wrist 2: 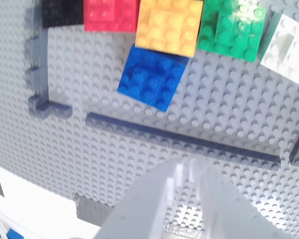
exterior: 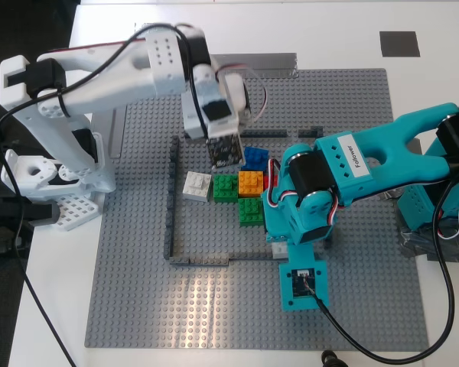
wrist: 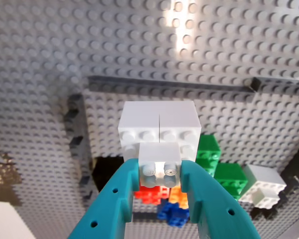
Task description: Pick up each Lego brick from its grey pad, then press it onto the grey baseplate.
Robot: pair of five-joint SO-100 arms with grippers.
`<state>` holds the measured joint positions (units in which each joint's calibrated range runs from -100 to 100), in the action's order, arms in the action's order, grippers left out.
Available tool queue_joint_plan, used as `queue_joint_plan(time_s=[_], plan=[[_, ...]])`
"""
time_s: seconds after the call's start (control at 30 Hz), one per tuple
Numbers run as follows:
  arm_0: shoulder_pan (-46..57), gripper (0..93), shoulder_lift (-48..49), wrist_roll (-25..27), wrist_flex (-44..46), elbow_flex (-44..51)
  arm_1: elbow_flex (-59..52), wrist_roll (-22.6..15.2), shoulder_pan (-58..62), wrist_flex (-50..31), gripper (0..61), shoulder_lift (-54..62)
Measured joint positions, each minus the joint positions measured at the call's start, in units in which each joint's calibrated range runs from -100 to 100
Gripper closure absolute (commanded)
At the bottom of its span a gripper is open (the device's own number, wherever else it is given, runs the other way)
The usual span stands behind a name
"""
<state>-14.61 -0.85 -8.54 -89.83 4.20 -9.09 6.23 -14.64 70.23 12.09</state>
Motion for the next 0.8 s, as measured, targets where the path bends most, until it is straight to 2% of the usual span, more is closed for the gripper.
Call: queue_joint_plan(time_s=[0.3, 0.47, 0.6, 0.8], plan=[[2.7, 92.7, -0.8, 0.2, 4.5, 0.0, 4.4, -0.7, -14.1, 2.5, 60.4, 5.0], [3.4, 92.7, -5.1, 1.0, 5.3, 0.0, 4.4, 0.2, -24.2, 2.6, 60.7, 8.0], [4.2, 92.7, -8.0, 1.0, 5.3, 3.7, 4.4, 0.2, -34.2, 4.2, 61.2, 10.7], [4.4, 92.7, -9.0, 1.1, 5.3, 9.0, 4.4, -2.1, -50.2, 6.0, 61.2, 14.8]])
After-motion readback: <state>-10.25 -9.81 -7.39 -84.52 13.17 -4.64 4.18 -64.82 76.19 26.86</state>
